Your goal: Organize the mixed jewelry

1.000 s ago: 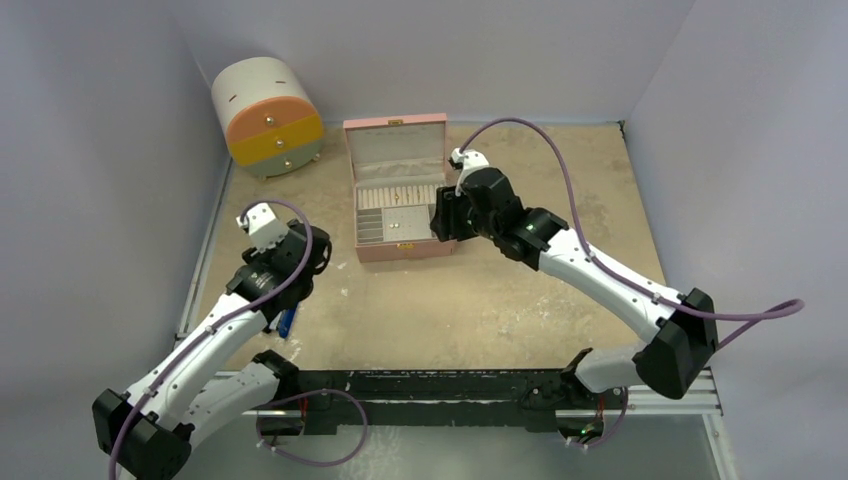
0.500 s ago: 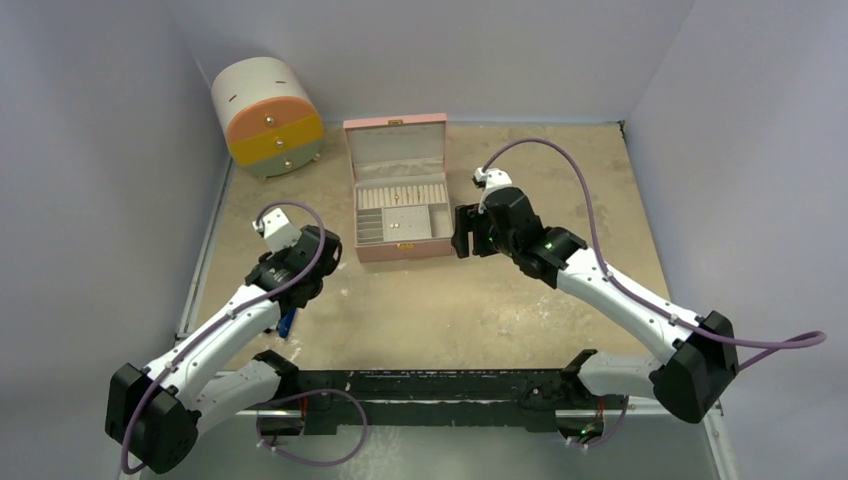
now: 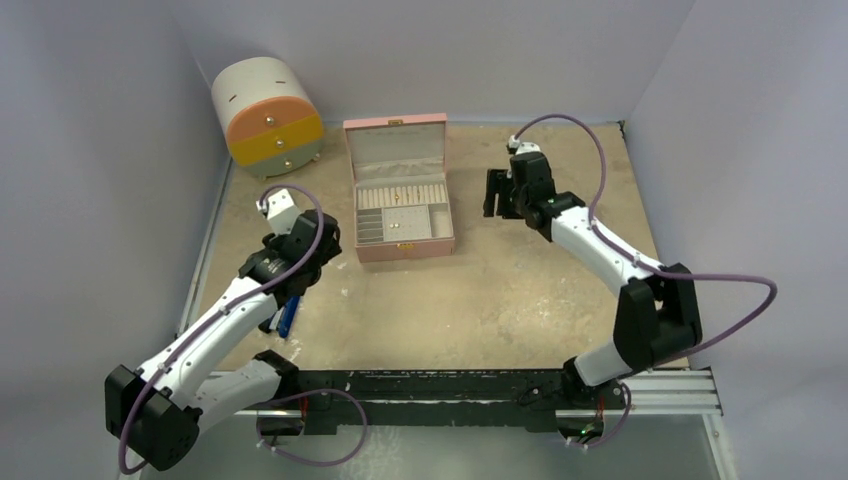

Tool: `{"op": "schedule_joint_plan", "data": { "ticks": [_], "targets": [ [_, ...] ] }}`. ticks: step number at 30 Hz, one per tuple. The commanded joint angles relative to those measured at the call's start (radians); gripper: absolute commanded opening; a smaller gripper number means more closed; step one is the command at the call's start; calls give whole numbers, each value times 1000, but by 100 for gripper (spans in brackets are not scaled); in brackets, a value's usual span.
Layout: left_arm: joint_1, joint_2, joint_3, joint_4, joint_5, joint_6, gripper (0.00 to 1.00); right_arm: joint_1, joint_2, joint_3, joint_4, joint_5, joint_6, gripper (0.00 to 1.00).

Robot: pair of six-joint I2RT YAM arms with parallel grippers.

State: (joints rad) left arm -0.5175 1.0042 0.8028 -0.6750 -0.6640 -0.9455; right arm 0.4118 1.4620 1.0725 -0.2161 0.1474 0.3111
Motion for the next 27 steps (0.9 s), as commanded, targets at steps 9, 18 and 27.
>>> {"op": "schedule_joint_plan", "data": {
  "ticks": [9, 18, 27],
  "targets": [
    [4, -93, 124, -12, 44, 159, 64, -173, 314, 375, 120, -265, 128, 65],
    [4, -147, 132, -15, 90, 208, 64, -201, 595, 722, 108, -416, 243, 54],
    [4, -175, 138, -43, 115, 212, 64, -202, 812, 990, 141, -580, 380, 26]
  ]
}}
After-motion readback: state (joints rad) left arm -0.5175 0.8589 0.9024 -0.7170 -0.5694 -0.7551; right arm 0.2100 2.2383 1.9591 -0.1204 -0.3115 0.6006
